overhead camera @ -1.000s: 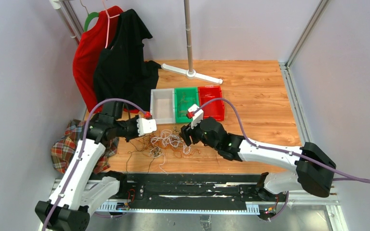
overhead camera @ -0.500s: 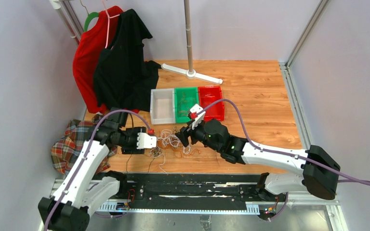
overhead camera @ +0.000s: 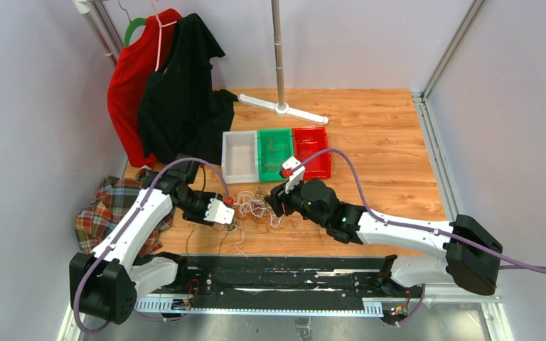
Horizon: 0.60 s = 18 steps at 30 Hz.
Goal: Untangle the cables
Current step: Untie the cable.
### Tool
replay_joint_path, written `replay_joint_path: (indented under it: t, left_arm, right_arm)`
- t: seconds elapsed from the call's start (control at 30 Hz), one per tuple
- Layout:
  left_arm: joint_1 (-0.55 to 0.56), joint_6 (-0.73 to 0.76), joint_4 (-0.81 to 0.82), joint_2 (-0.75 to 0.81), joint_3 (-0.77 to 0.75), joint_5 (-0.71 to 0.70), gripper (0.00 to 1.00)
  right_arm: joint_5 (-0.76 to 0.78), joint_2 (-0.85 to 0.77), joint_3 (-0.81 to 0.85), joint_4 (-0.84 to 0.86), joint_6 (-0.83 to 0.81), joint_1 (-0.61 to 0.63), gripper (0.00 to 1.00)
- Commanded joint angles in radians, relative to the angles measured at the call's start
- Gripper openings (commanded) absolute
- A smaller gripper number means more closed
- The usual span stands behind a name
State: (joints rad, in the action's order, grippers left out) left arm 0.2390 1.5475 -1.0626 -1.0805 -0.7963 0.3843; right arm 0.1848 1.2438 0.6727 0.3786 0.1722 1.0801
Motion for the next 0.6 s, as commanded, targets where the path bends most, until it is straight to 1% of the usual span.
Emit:
replay_joint_path:
  t: [0.0, 0.2, 0.37, 0.57]
  left_arm:
    - [0.003, 0.056, 0.056, -0.007, 0.018, 0.021, 0.46]
    - [0.002, 0.075, 0.056, -0.017, 0.022, 0.02, 0.31]
    - [0.003, 0.09, 0.055, -0.024, 0.034, -0.004, 0.21]
    - [0.003, 0.058, 0.054, 0.009, 0.023, 0.022, 0.1]
  right_arm:
    - [0.02, -0.004, -0.012, -0.001, 0.011, 0.014, 0.52]
    - [0.012, 0.01, 0.0, -0.006, 0.006, 0.014, 0.48]
    - [0.013, 0.011, 0.001, -0.01, 0.006, 0.014, 0.44]
    - [0.019, 0.007, -0.001, -0.018, 0.01, 0.012, 0.41]
